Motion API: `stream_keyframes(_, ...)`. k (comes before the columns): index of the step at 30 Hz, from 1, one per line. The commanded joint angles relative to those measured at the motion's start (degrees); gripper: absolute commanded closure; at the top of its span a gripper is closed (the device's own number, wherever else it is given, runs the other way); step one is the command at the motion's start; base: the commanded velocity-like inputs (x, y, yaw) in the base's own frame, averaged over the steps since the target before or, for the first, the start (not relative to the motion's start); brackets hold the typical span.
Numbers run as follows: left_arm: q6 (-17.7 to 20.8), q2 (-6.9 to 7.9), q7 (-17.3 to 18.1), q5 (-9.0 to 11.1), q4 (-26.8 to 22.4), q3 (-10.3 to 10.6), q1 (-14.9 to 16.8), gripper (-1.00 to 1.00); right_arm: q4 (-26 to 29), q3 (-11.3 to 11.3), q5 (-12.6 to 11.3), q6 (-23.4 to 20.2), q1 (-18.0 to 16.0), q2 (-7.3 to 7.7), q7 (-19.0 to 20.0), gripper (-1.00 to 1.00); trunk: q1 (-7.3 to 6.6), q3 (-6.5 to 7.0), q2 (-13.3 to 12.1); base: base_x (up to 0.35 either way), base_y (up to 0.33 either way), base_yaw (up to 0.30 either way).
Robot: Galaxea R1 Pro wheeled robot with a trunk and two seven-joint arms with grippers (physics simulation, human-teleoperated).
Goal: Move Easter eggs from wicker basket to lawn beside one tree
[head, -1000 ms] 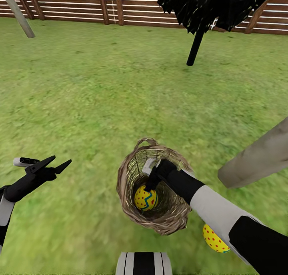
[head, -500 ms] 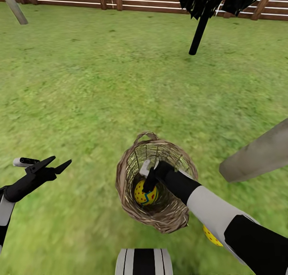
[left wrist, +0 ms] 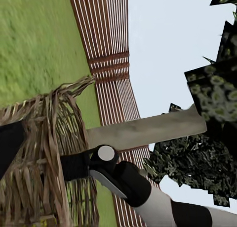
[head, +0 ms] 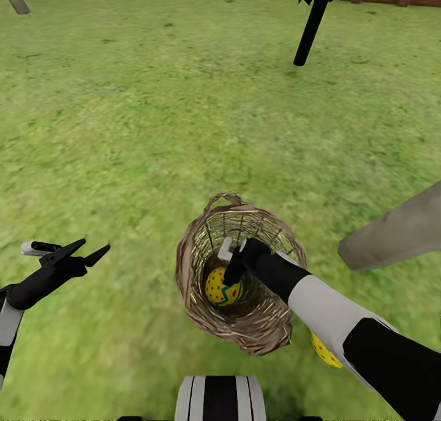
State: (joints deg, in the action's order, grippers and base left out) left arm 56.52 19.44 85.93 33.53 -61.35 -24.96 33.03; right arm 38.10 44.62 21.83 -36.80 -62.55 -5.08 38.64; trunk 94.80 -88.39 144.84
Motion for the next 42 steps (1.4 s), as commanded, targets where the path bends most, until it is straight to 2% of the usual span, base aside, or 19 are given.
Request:
stream_keyframes(1,0.60,0.00,0.17,0.03,0.00,0.00,0.02,-1.00,-0.32,0.04,0.62,0.37,-0.16,-0.01,0.46,-1.00,0.01,-0.26,0.03,0.000,0.000,0.000)
stream_keyframes(8,0.60,-0.01,0.20,-0.04,0.16,0.00,0.02,-1.00,-0.82,0.03,0.54,2.21,-0.37,-0.17,0.48,-1.00,0.04,-0.49,0.04,0.000,0.000,0.000)
stream_keyframes(14,0.60,-0.01,0.20,0.03,0.17,0.00,0.02,-1.00,-0.57,0.03,0.58,2.25,-0.39,-0.19,0.48,-1.00,0.19,-1.81,0.12,0.000,0.000,0.000)
stream_keyframes(16,0.60,-0.01,0.20,0.04,0.18,0.00,0.02,-1.00,-0.36,0.03,0.63,2.26,-0.61,-0.19,0.54,-1.00,0.19,-1.81,0.12,0.000,0.000,0.000)
stream_keyframes(27,0.60,-0.10,0.20,0.04,0.18,0.00,0.02,-1.00,0.01,0.12,0.76,2.65,-0.79,0.04,8.86,-1.00,0.19,-1.81,0.12,0.000,0.000,0.000)
stream_keyframes(34,0.60,-0.10,0.20,0.04,0.18,0.00,0.02,-1.00,-0.13,0.12,0.76,3.75,-0.83,0.07,10.46,-1.00,0.19,-1.81,0.12,0.000,0.000,0.000)
stream_keyframes(39,0.60,-0.10,0.20,0.00,0.18,0.00,0.02,-1.00,-0.03,0.08,1.21,3.73,-1.06,0.07,10.18,-1.00,0.19,-1.81,0.12,0.000,0.000,0.000)
stream_keyframes(42,0.60,-0.10,0.20,-0.02,0.18,0.00,0.02,-1.00,-0.03,0.05,1.45,3.68,-1.35,0.06,9.98,-1.00,0.27,-2.48,0.16,0.000,0.000,0.000)
